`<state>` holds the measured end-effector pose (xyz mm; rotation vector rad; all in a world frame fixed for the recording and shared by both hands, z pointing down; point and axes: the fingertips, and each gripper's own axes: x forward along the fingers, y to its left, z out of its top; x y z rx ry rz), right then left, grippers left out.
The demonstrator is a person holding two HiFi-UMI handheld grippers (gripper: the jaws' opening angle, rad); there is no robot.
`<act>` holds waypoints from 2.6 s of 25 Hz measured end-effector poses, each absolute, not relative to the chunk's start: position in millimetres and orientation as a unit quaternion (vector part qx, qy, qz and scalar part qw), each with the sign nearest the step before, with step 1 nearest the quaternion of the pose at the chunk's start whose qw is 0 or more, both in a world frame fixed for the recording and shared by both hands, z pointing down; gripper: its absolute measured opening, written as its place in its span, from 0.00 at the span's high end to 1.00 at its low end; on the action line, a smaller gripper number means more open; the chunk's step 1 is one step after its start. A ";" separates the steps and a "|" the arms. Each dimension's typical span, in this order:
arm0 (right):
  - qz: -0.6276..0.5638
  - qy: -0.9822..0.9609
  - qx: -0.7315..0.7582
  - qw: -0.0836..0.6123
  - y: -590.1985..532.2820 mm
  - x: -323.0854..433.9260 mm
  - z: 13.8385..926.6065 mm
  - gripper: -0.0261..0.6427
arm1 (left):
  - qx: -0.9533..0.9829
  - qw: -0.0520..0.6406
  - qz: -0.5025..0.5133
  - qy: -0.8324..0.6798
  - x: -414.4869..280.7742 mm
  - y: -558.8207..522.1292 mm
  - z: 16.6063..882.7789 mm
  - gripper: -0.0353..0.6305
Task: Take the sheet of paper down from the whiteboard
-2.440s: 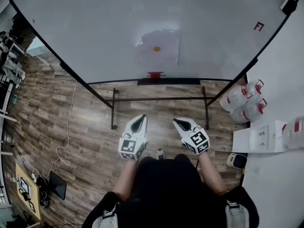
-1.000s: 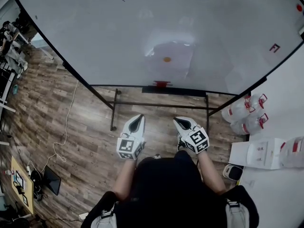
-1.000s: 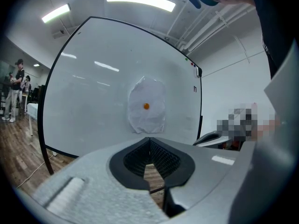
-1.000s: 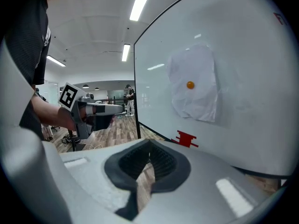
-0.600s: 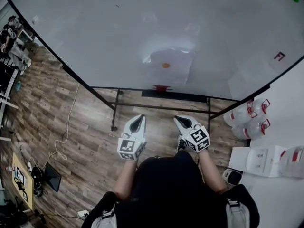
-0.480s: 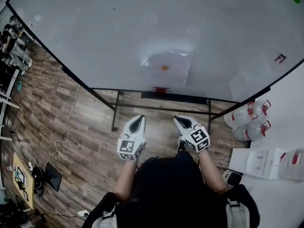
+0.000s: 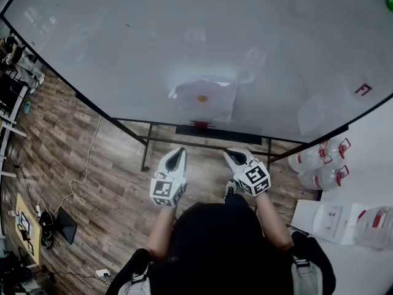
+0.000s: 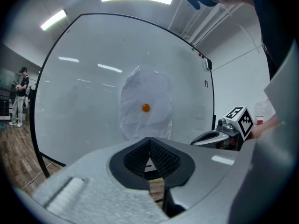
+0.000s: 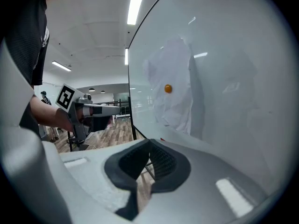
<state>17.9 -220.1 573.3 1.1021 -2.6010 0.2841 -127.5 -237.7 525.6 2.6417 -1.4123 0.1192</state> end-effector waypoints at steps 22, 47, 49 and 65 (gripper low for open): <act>0.082 -0.931 0.345 0.082 -298.4 90.9 541.6 0.96 | 0.848 0.055 0.036 -0.526 -49.8 -301.6 507.5 0.93; 0.046 -0.949 0.302 0.075 -321.1 69.6 513.1 0.95 | 0.844 0.032 -0.002 -0.535 -42.8 -341.5 485.1 0.93; 0.040 -0.946 0.314 0.071 -324.9 69.6 510.0 0.95 | 0.848 0.033 -0.007 -0.530 -45.3 -345.2 487.0 0.93; 0.022 -0.940 0.332 0.075 -342.2 51.9 507.5 0.90 | 0.843 -0.001 -0.045 -0.536 -65.6 -376.5 473.5 0.92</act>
